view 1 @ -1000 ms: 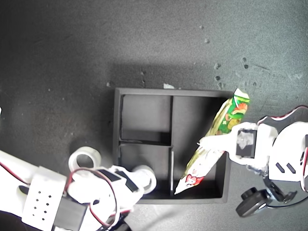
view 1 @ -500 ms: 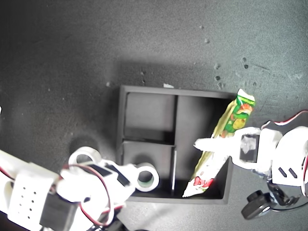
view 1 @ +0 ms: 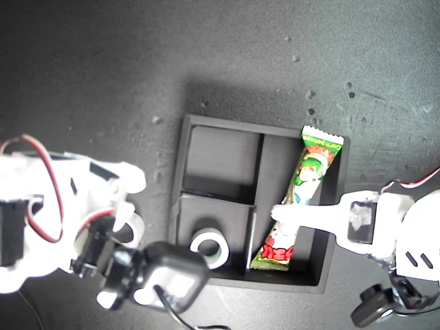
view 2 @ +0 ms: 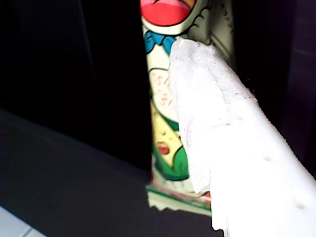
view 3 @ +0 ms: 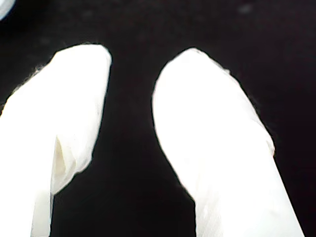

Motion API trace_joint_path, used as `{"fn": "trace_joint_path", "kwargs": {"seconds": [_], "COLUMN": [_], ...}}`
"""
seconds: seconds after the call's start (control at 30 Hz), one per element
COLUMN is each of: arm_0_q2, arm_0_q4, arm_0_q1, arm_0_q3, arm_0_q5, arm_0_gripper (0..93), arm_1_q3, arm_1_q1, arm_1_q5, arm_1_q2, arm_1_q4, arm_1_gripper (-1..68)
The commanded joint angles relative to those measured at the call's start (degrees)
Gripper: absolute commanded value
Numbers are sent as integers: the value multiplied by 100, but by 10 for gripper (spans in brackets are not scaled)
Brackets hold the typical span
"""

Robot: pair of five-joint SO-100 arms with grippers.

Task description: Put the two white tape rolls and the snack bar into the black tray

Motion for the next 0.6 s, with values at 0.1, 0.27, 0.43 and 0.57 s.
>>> {"fn": "trace_joint_path", "kwargs": {"seconds": [0.1,0.27,0.43,0.57], "arm_0_q2": [1521,1934,976,624], "arm_0_q4": [-1503,-3199,-3524,-3533], "arm_0_q1": [642,1310,1696,1846], "arm_0_q3": [2250,3718,3349,3287], "arm_0_q5": [-1055,-1907,-2276,-2452], "arm_0_gripper": [63,62,70,95], "arm_1_q3": [-2470,-4140,-5115,-5282], "arm_1_q1": [211,404,26,-299], "arm_1_q5": [272,2364,3410,3700], "arm_1_q2": [97,123,123,123], "arm_1_q4": [1837,3656,4570,4887], "arm_1_gripper": [238,210,131,59]}}
